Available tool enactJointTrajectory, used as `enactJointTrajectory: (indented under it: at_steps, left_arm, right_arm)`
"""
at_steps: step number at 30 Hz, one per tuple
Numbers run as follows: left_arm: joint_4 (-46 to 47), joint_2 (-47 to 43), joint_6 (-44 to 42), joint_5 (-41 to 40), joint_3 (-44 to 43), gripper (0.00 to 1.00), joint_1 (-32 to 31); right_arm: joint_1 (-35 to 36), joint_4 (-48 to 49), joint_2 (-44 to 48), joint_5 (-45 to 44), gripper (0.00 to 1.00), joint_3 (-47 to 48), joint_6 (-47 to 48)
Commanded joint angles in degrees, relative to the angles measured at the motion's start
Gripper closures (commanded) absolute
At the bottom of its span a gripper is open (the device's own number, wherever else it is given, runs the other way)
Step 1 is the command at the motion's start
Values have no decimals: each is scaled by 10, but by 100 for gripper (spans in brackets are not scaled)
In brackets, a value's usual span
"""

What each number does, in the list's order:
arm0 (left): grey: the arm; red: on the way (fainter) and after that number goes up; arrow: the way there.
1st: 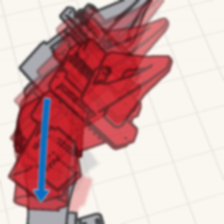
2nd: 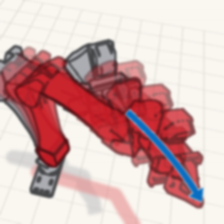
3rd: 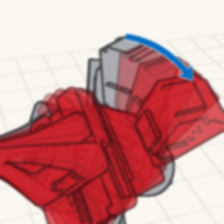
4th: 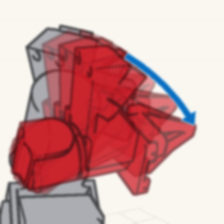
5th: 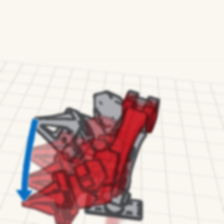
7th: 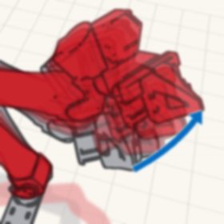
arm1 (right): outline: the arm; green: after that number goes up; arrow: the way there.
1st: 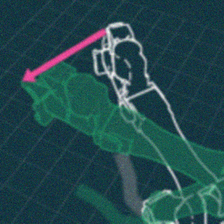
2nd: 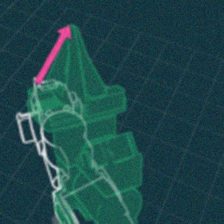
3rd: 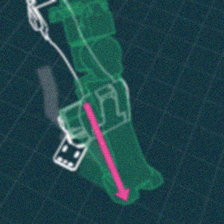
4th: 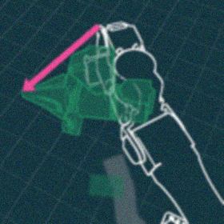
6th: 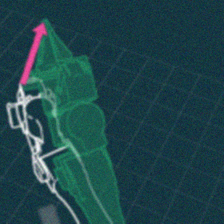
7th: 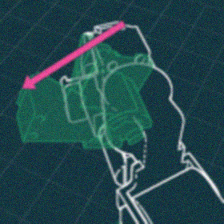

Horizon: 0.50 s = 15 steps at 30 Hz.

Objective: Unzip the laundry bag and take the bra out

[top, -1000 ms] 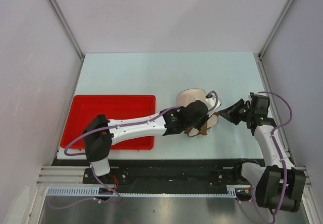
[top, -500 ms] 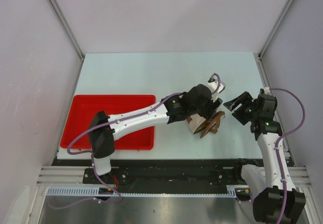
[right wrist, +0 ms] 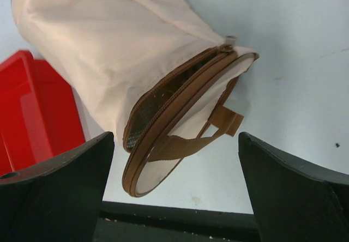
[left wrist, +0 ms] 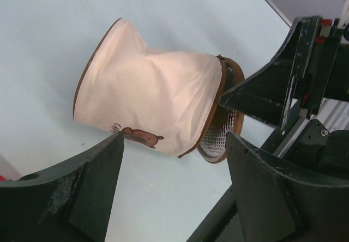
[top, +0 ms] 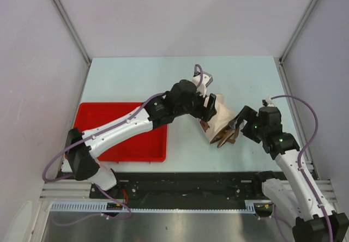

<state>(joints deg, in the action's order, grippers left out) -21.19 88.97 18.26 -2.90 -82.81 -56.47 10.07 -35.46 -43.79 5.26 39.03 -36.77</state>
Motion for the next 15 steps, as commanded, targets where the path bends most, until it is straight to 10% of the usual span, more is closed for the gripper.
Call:
enactJointTrajectory:
  at_steps: [1,5,15]
  left_arm:
    - [-9,-3,19,-9,19,21,-1]
    - [-8,7,27,-6,28,22,-1]
    - [-16,12,-2,-11,68,31,-44]
  right_arm:
    - [75,-11,7,-96,0,19,-43]
    - [147,0,-33,-171,7,12,-60]
    - [155,20,-10,-145,100,10,-38]
